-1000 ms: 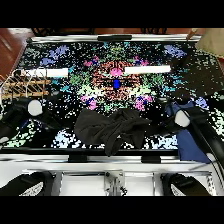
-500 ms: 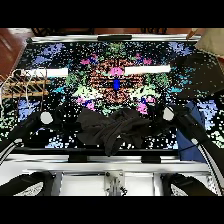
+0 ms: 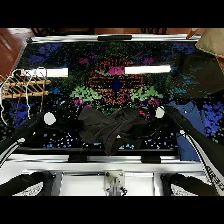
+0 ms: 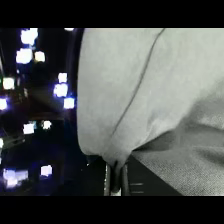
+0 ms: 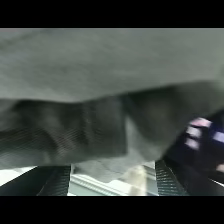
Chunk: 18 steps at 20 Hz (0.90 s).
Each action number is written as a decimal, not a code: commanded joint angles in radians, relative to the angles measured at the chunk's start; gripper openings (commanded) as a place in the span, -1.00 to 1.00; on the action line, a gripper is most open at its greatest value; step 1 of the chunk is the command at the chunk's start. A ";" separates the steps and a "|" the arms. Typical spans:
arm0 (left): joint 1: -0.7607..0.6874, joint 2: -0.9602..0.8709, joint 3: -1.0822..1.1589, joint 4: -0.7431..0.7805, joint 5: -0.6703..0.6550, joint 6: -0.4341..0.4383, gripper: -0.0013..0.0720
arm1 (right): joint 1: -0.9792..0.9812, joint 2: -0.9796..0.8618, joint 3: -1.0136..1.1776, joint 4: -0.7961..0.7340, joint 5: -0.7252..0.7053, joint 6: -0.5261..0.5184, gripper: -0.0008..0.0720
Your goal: Fold the shirts.
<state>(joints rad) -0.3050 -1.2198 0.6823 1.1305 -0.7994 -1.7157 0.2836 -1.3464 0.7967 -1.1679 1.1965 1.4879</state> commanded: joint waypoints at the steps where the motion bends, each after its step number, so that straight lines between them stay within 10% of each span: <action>1: -0.001 0.000 0.006 -0.002 0.019 -0.002 -0.86 | 0.000 -0.024 -0.001 0.085 -0.078 -0.008 0.68; 3: -0.001 0.000 0.006 -0.002 0.023 -0.002 -0.86 | 0.000 -0.024 -0.001 0.106 -0.090 -0.008 0.03; 4: 0.000 0.002 0.006 0.003 0.026 0.002 -0.86 | 0.000 -0.024 -0.001 0.116 -0.089 -0.007 -0.82; 18: 0.068 0.418 0.891 0.372 0.010 0.002 -0.87 | -0.001 0.604 0.594 -0.462 -0.119 -0.014 -0.80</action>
<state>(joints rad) -0.2508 -0.8974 1.3350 1.4521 -0.8356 -1.7142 0.2832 -0.8959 1.2304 -1.5288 1.1587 1.4548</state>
